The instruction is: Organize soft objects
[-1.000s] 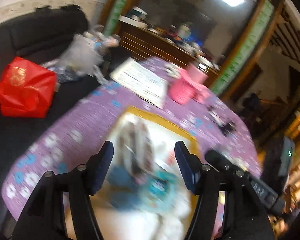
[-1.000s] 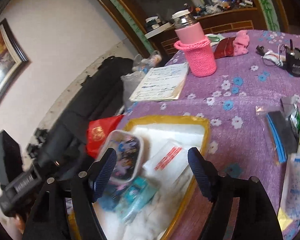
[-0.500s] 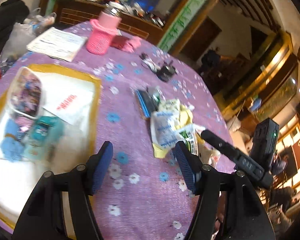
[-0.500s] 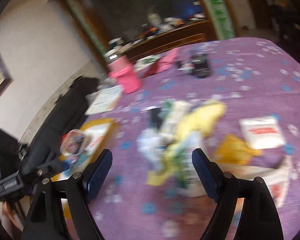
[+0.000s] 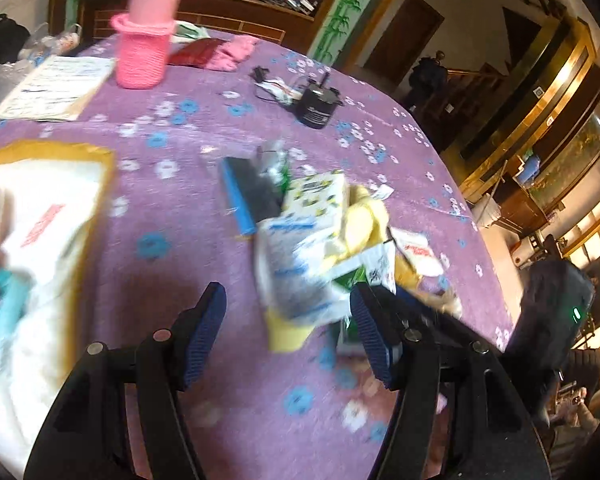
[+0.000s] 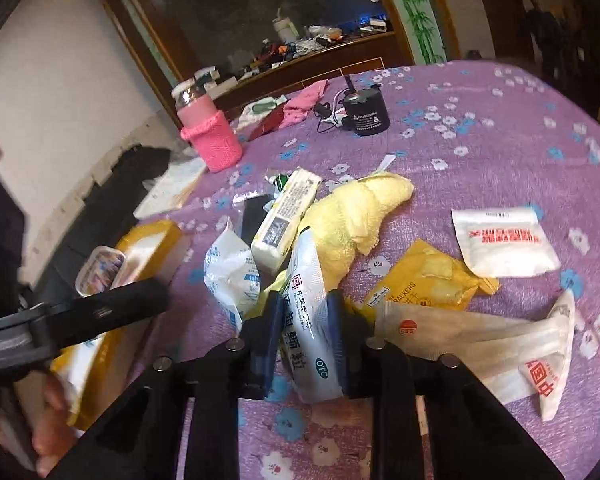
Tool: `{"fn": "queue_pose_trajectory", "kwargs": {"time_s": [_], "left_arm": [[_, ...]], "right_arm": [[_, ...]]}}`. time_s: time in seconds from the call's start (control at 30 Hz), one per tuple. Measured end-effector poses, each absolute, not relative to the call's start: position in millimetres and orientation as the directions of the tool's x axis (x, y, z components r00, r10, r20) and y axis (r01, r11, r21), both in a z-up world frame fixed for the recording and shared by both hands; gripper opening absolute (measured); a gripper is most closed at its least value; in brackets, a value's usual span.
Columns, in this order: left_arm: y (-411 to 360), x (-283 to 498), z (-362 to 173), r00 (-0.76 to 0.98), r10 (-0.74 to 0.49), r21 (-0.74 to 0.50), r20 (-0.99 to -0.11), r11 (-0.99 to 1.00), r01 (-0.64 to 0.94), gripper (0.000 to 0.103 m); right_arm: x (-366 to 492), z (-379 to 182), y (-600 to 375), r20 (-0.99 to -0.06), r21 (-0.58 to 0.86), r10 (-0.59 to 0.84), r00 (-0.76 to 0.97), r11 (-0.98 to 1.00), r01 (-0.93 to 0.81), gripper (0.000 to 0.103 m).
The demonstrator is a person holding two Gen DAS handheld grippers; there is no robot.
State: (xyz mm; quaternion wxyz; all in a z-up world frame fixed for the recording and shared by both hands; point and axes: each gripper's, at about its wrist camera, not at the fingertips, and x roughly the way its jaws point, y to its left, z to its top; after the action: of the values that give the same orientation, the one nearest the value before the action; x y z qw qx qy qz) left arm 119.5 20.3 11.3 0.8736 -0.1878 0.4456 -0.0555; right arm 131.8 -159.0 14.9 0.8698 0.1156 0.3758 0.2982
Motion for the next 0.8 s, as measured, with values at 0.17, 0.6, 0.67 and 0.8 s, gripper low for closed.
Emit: {"fn": "queue_pose_trajectory", "kwargs": {"time_s": [0.17,0.6,0.67,0.8], "left_arm": [[0,145,-6,0.553,-0.203,-0.306,-0.808,0.947,-0.101,0.020],[41,67,22,0.637,-0.362,-0.521,-0.681,0.851,-0.074,0.015],[53,54,30,0.659,-0.374,-0.554,-0.652,0.828,-0.079,0.011],[81,25,45,0.702,-0.381,-0.597,-0.602,0.799,-0.078,0.010]], "right_arm": [[141,4,-176,-0.537,0.505,0.647,0.541,0.761,-0.408,0.017],[132,6,-184,-0.449,0.539,0.714,0.538,0.696,-0.475,0.012],[129,7,-179,-0.448,0.519,0.714,0.538,0.698,-0.494,0.011],[123,10,-174,-0.438,0.481,0.714,0.545,0.699,-0.529,0.010]]}}
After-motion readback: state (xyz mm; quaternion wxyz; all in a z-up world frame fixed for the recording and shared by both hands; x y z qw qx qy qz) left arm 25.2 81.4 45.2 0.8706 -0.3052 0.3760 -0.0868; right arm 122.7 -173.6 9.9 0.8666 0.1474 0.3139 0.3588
